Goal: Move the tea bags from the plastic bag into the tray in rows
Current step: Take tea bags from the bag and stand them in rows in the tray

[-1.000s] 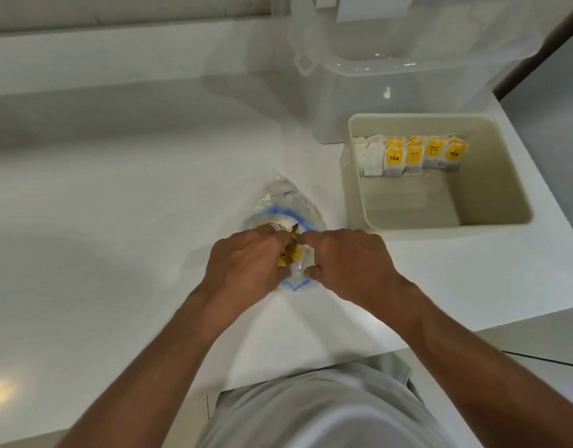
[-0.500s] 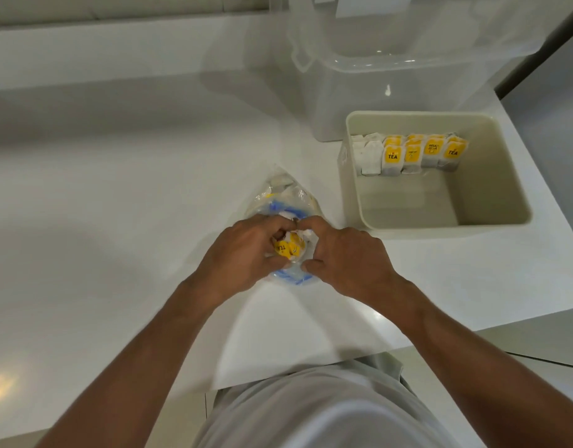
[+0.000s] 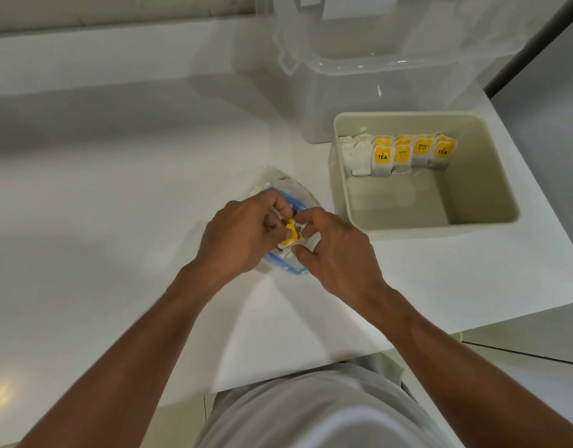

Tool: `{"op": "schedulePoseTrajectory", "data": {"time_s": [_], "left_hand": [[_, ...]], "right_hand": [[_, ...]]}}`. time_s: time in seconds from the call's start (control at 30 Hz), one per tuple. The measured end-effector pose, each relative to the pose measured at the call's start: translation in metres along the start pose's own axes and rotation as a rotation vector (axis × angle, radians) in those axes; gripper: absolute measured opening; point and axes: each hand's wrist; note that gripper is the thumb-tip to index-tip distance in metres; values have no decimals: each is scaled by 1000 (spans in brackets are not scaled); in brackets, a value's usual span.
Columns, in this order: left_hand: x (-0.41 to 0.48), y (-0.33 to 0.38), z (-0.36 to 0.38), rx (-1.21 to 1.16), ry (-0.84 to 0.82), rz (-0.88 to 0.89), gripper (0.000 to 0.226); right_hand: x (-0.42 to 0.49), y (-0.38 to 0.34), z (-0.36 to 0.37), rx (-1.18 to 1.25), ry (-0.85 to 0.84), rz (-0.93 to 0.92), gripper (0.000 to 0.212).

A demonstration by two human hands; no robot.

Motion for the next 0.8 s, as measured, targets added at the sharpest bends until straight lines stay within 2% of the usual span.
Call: {"op": "schedulePoseTrajectory", "data": {"time_s": [0.1,0.23,0.3,0.43,0.57,0.63,0.7,0.8], "left_hand": [[3,12,-11,-231,45,-84,14],[3,26,-23,-710,94,-229,10],[4,29,-26,-776,80,-254,10],[9,30,-27,-816,65,-257,8],[12,28,-26,-747,95,-216,13],[11,24,-24,-614,95,-175,21],[10,17,-20,-291,65,-85,21],[7,13,-13,250,-69,54,17]], "right_hand": [[-2,-3,-4,146,-9,76,40],[0,-8,-12,342,-57,168,36],[1,-11,-15,339,-88,202,27],[2,-21,-27,592,-140,261,15],[5,-24,-37,698,-154,279,12],[6,-22,-40,735,-173,293,10],[6,-21,-44,782,-175,306,10],[6,-20,-50,865,-187,335,8]]}}
Point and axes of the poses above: each hand's wrist, its own x-axis towards the middle knuckle, its own z-axis out of the palm, y = z × x, and after that the axes turned 14 degrees about z, right-handed
